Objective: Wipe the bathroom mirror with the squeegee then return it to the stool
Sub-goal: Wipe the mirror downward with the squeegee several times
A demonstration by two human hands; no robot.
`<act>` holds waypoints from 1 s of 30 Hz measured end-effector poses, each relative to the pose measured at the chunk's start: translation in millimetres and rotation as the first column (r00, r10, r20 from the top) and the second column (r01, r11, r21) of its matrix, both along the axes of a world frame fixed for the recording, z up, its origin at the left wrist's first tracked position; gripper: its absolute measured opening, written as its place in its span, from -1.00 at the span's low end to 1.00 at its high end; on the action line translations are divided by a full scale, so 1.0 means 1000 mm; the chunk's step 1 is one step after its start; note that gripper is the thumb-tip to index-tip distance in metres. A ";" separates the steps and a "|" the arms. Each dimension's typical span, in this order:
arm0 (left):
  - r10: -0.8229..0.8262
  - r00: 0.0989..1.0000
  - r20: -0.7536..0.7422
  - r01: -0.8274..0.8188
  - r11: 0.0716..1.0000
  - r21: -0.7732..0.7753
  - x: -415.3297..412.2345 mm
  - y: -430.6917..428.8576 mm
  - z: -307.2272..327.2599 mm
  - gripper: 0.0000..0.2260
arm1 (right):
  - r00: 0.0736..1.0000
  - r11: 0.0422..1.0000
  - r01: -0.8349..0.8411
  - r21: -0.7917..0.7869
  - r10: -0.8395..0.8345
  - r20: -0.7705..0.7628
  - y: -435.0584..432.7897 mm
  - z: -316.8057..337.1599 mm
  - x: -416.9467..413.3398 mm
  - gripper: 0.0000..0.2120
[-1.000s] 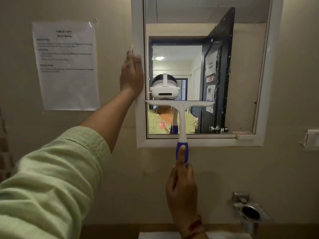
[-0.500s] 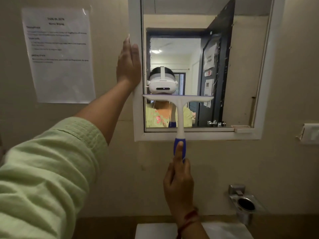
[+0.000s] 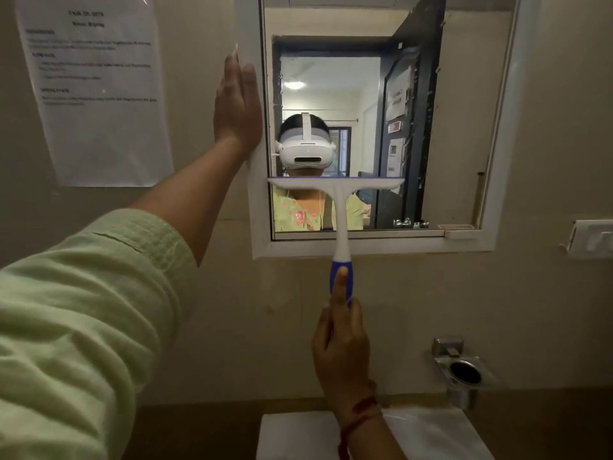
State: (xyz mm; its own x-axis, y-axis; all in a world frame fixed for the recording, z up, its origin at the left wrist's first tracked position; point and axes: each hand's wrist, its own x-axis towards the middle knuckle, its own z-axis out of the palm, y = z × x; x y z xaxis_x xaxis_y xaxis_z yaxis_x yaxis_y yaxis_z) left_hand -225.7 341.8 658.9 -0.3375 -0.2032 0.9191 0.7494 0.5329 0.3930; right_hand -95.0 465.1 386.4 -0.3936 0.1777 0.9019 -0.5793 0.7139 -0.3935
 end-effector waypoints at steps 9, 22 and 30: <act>-0.013 1.000 0.012 0.013 1.000 0.004 0.002 0.000 -0.001 -0.56 | 0.997 0.999 0.032 -0.013 -0.033 -0.068 0.006 0.045 -0.014 -0.46; -0.009 1.000 0.019 0.009 1.000 0.008 0.004 0.002 0.000 -0.57 | 0.993 0.998 0.001 -0.058 -0.008 -0.122 0.004 0.055 -0.011 -0.50; -0.030 0.999 0.014 0.030 1.000 0.004 0.000 0.000 0.000 -0.57 | 1.000 0.999 -0.028 -0.030 0.028 0.011 0.000 -0.028 0.000 -0.34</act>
State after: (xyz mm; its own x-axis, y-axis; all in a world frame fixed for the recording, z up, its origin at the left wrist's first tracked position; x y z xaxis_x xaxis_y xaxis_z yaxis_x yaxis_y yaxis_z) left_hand -225.5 341.5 658.5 -0.3568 -0.1965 0.9133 0.7592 0.5087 0.4060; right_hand -95.0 464.9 358.0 -0.4092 0.1930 0.8918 -0.5942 0.6854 -0.4210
